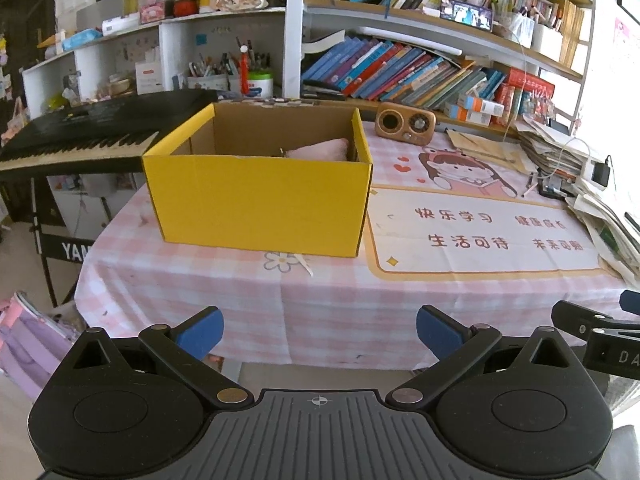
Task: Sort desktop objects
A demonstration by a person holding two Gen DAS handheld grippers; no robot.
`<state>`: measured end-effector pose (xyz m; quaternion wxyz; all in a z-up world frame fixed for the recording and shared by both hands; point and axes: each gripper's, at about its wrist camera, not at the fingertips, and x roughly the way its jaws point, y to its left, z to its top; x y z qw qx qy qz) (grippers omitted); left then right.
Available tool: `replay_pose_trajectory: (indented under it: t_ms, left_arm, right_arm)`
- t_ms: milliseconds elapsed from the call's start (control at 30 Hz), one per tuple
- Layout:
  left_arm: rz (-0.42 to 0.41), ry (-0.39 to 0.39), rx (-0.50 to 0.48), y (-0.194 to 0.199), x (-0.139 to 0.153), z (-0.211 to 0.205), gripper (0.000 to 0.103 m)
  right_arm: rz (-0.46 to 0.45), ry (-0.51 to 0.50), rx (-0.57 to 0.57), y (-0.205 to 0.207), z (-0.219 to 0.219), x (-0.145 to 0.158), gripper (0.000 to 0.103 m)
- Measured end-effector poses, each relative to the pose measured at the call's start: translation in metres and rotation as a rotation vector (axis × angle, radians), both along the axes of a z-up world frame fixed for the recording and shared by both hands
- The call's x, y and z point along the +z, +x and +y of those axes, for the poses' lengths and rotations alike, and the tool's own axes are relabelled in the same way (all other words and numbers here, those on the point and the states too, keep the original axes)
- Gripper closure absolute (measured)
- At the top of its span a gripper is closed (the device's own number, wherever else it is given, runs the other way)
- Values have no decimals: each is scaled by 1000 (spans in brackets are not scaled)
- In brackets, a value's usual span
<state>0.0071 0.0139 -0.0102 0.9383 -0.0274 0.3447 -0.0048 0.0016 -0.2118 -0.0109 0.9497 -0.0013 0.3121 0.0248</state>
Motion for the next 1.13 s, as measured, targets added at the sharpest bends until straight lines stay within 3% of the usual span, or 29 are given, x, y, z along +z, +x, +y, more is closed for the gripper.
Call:
replay_pose_trajectory:
  t_ms: [1133]
  left_arm:
    - [20, -19, 41, 3, -3, 11, 0]
  right_arm:
    - [23, -2, 29, 11, 7, -1, 0]
